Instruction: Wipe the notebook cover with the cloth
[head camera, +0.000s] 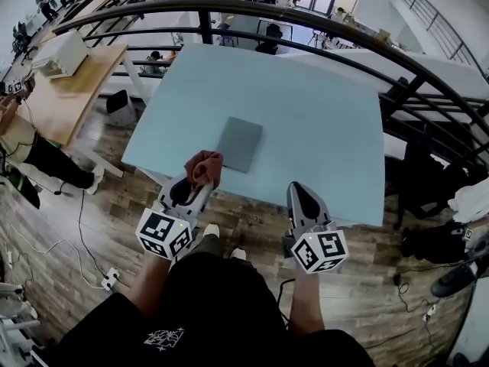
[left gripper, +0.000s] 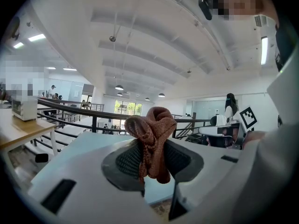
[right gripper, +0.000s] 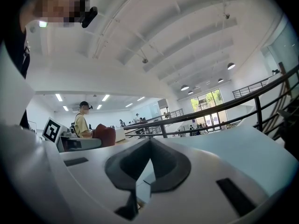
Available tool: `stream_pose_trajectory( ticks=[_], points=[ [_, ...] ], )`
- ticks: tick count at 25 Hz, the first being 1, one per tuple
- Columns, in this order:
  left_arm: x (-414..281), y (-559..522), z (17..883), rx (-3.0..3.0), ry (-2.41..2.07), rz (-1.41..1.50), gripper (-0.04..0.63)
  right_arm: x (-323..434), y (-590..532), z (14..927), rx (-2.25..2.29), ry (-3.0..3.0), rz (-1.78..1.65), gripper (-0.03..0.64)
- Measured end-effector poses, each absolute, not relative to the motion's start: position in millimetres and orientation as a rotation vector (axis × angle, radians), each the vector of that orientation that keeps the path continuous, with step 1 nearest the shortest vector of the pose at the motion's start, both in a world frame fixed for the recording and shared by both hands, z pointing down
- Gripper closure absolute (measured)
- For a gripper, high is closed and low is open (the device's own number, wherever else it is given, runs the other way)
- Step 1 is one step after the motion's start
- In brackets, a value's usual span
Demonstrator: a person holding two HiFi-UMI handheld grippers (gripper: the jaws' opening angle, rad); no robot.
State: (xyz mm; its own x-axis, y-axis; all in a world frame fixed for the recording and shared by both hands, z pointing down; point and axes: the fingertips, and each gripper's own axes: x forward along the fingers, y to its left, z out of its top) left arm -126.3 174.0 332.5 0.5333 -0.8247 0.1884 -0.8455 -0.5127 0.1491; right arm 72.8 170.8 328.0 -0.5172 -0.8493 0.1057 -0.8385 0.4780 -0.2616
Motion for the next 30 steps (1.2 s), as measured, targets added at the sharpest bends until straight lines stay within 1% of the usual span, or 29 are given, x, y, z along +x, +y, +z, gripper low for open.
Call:
stream_pose_trajectory(
  ticks=[8,21,30],
  points=[
    [-145.1,144.3,358.9,2.493,-1.371,0.124,0.466,55.4,146.6,345.0,-1.561,2.702,-0.477,0.615],
    [-173.6,23.9,360.9,2.554,-1.254,0.166,0.466,15.5,40.9,333.4,-1.651,2.716,-0.459,0.615],
    [-180.3,-37.1,362.2,2.604,-1.131,0.156,0.466,1.6,-4.4,333.1,-1.752,2.678,-0.460,0.615]
  ],
)
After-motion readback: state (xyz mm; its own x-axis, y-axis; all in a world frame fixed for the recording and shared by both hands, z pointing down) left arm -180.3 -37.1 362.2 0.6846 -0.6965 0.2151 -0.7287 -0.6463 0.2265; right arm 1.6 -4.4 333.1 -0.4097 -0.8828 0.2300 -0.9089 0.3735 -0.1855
